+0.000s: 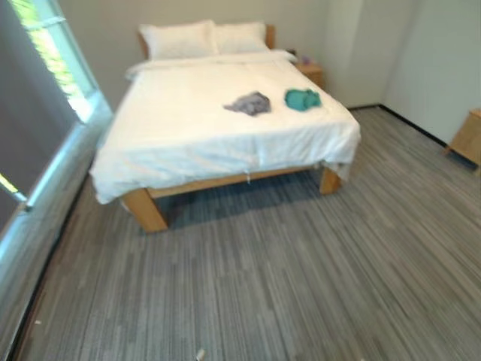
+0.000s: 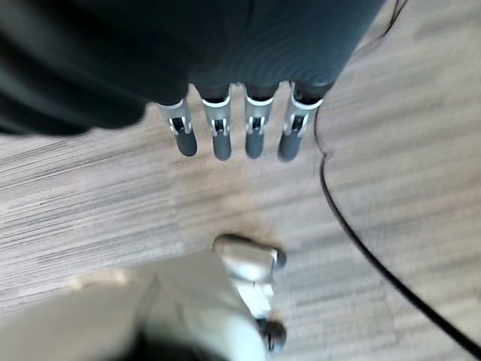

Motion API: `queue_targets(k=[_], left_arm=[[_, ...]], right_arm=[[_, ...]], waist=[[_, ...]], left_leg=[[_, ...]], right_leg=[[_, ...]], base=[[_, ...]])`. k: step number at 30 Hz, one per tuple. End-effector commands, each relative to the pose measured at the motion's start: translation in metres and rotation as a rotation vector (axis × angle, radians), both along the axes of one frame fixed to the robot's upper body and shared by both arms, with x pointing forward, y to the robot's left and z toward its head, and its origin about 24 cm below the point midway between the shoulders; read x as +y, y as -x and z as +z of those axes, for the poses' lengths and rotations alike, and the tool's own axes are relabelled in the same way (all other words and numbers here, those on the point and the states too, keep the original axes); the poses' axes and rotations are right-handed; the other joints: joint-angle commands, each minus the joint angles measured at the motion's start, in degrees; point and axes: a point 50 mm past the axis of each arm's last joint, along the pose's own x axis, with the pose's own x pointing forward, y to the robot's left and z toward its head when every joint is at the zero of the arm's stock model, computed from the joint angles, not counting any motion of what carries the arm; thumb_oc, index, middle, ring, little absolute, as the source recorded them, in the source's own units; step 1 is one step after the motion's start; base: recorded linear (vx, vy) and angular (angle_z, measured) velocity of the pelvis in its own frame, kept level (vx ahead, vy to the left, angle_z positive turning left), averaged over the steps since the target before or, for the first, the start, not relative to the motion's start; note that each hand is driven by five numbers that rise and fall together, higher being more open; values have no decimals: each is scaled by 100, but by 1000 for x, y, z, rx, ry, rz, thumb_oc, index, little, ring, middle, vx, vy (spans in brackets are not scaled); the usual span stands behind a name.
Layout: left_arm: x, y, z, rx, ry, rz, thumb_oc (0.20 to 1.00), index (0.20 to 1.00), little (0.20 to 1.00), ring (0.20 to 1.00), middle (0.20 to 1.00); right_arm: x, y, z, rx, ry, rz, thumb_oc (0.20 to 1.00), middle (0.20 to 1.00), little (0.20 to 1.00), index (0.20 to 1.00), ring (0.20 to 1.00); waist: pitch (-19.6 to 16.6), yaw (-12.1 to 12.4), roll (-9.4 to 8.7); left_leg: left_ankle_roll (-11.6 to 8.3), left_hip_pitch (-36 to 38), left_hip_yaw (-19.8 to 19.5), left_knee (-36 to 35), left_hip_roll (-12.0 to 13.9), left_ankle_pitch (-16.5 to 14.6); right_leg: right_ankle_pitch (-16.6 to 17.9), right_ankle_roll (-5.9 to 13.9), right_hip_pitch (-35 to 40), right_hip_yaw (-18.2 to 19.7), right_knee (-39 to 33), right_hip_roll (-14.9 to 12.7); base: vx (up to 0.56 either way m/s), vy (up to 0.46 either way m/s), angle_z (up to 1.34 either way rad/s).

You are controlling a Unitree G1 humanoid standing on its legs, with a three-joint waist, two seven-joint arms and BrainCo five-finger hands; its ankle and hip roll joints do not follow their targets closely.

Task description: Pick up bed clothes into laundry basket.

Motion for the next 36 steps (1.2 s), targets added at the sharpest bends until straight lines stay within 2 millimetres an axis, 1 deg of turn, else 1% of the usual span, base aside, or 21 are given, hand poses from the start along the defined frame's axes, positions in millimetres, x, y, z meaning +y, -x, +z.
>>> queue_targets(k=[1,3,4,6,7,8,9,10,11,12,13,15,16,17,20,21,22,23,24,31,36], left_arm=[[-3,-35,3,-71,5,-50,1000,1000,1000,1000,1000],[-2,-56,8,-161,-1,-30,1000,1000,1000,1000,1000],[-2,-56,8,-161,-1,-30,1000,1000,1000,1000,1000],[1,-88,17,-283,-21,-8,1000,1000,1000,1000,1000],[1,-88,17,-283,-21,-8,1000,1000,1000,1000,1000],[6,-118,30,-429,-20,61,1000,1000,1000,1000,1000],[6,-118,30,-429,-20,61,1000,1000,1000,1000,1000],[10,-146,46,-571,-8,109,1000,1000,1000,1000,1000],[10,-146,46,-570,-8,109,1000,1000,1000,1000,1000],[10,-174,67,-707,10,74,1000,1000,1000,1000,1000],[10,-173,67,-706,10,74,1000,1000,1000,1000,1000],[8,-202,93,-840,3,2,1000,1000,1000,1000,1000],[3,-224,121,-963,15,-54,1000,1000,1000,1000,1000],[0,-231,138,-1040,24,-67,1000,1000,1000,1000,1000],[-6,-234,158,-1137,68,-81,1000,1000,1000,1000,1000],[-14,-235,163,-1166,99,-83,1000,1000,1000,1000,1000],[-14,-234,163,-1165,99,-83,1000,1000,1000,1000,1000],[-19,-231,161,-1159,94,-112,1000,1000,1000,1000,1000],[-21,-229,159,-1152,95,-126,1000,1000,1000,1000,1000],[-25,-208,139,-1080,134,-52,1000,1000,1000,1000,1000],[-21,-207,141,-1088,114,-59,1000,1000,1000,1000,1000]], right_arm=[[2,-22,2,-55,-19,-32,1000,1000,1000,1000,1000],[8,-32,2,-105,-39,-45,1000,1000,1000,1000,1000],[8,-32,2,-105,-39,-45,1000,1000,1000,1000,1000],[5,-48,6,-182,-36,-101,1000,1000,1000,1000,1000],[5,-48,6,-182,-36,-101,1000,1000,1000,1000,1000],[1,-60,10,-289,-81,-358,1000,1000,1000,1000,1000],[1,-60,10,-289,-81,-358,1000,1000,1000,1000,1000],[-5,-71,14,-406,-149,-644,1000,1000,1000,1000,1000],[-5,-70,14,-405,-150,-645,1000,1000,1000,1000,1000],[-11,-102,28,-523,-153,-571,1000,1000,1000,1000,1000],[-11,-101,28,-522,-153,-571,1000,1000,1000,1000,1000],[-17,-135,49,-684,-158,-537,1000,1000,1000,1000,1000],[-19,-174,90,-897,-125,-370,1000,1000,1000,1000,1000],[-19,-186,112,-1003,-86,-296,1000,1000,1000,1000,1000],[-15,-194,144,-1167,-30,-206,1000,1000,1000,1000,1000],[-2,-193,145,-1205,-148,-298,1000,1000,1000,1000,1000],[-2,-193,144,-1203,-148,-298,1000,1000,1000,1000,1000],[8,-191,148,-1201,-120,-150,1000,1000,1000,1000,1000],[8,-189,149,-1192,-66,-62,1000,1000,1000,1000,1000],[20,-179,146,-1177,-66,33,1000,1000,1000,1000,1000],[18,-182,150,-1200,-52,36,1000,1000,1000,1000,1000]], waist=[[249,30,-157],[247,23,-146],[248,23,-146],[234,-33,-135],[237,-31,-135],[241,-64,-120],[243,-63,-119],[228,-109,-98],[231,-105,-100],[225,-123,-81],[226,-122,-81],[213,-162,-57],[219,-217,-31],[201,-243,-14],[216,-292,26],[230,-288,11],[231,-289,15],[268,-278,-1],[276,-280,-7],[345,-277,-79],[396,-256,-121]], left_leg=[[-352,497,-29,-769,466,553],[-336,490,-66,-769,429,522],[-336,490,-66,-769,429,522],[-326,492,-44,-769,399,488],[-326,495,-43,-769,399,487],[-327,490,-28,-769,388,480],[-327,492,-28,-769,388,480],[-334,493,-24,-769,364,465],[-334,500,-23,-769,364,462],[-338,491,-19,-769,352,470],[-338,496,-18,-769,353,467],[-336,502,22,-769,344,463],[-320,480,63,-769,339,507],[-312,492,63,-769,339,461],[-281,497,58,-769,338,450],[-265,465,50,-769,327,501],[-268,500,47,-769,330,451],[-260,509,41,-769,330,460],[-255,514,41,-769,329,456],[-228,562,59,-769,328,418],[-200,570,98,-769,316,383]], right_leg=[[1348,415,1160,-27,-1961,-303],[1330,427,1149,-3,-1961,-325],[1330,427,1149,-3,-1961,-325],[1330,451,1132,55,-1961,-343],[1330,451,1135,56,-1961,-343],[1332,463,1126,96,-1961,-349],[1332,463,1127,96,-1961,-349],[1338,471,1128,114,-1961,-363],[1336,471,1135,114,-1961,-363],[1363,484,1114,133,-1961,-374],[1362,484,1119,134,-1961,-373],[1395,498,1100,180,-1961,-377],[1458,501,1060,221,-1961,-380],[1433,512,1068,227,-1961,-379],[1446,519,1056,251,-1961,-378],[1487,511,1026,253,-1961,-387],[1445,519,1062,250,-1961,-384],[1451,515,1070,265,-1961,-391],[1455,512,1067,272,-1961,-392],[1443,513,1085,299,-1961,-397],[1468,544,1076,332,-1960,-424]], base=[[1,14,8],[-9,36,6],[-7,50,1],[4,48,2],[-5,38,1],[0,0,0],[-7,41,-4],[-1,23,-4],[-16,50,-6],[-15,27,-3],[-22,42,-6],[-31,45,-3],[-14,56,-3],[-9,49,-5],[-4,28,-5],[0,0,0],[-5,10,-3],[0,0,0],[-6,1,-7],[10,9,-5],[7,8,-1]])
